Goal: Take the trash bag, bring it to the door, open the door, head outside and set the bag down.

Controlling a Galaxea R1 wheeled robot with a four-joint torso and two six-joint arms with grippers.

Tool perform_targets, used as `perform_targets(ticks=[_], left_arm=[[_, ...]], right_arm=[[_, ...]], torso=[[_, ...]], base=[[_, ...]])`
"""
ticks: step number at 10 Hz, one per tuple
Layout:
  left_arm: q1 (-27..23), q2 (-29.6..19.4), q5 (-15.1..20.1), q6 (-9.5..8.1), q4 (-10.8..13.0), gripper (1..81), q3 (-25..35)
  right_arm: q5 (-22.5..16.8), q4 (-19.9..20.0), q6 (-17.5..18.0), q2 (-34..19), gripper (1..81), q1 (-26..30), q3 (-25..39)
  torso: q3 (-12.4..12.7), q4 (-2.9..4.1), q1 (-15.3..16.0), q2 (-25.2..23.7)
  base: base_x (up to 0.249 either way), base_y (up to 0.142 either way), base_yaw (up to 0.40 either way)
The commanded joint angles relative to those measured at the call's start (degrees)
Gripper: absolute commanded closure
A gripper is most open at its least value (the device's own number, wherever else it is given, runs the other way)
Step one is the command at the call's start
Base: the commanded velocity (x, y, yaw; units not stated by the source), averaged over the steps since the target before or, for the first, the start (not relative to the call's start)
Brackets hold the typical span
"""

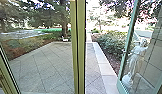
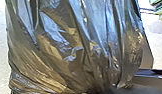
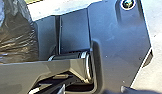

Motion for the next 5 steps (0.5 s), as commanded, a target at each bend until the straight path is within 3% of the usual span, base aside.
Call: perform_targets(ticks=[1,5], left_arm=[[-2.8,-0.9,3.2,0.29,0.5,81.1,0.0],[-2.8,-0.9,3.2,0.29,0.5,81.1,0.0]], right_arm=[[-3.6,-0.7,-0.3,1.6,1.0,2.2,1.0],[-3.6,-0.7,-0.3,1.6,1.0,2.1,1.1]], torso=[[0.0,0.0,0.0,0.0],[0.0,0.0,0.0,0.0]], base=[[0.0,-0.093,0.0],[0.0,-0.093,0.0]])
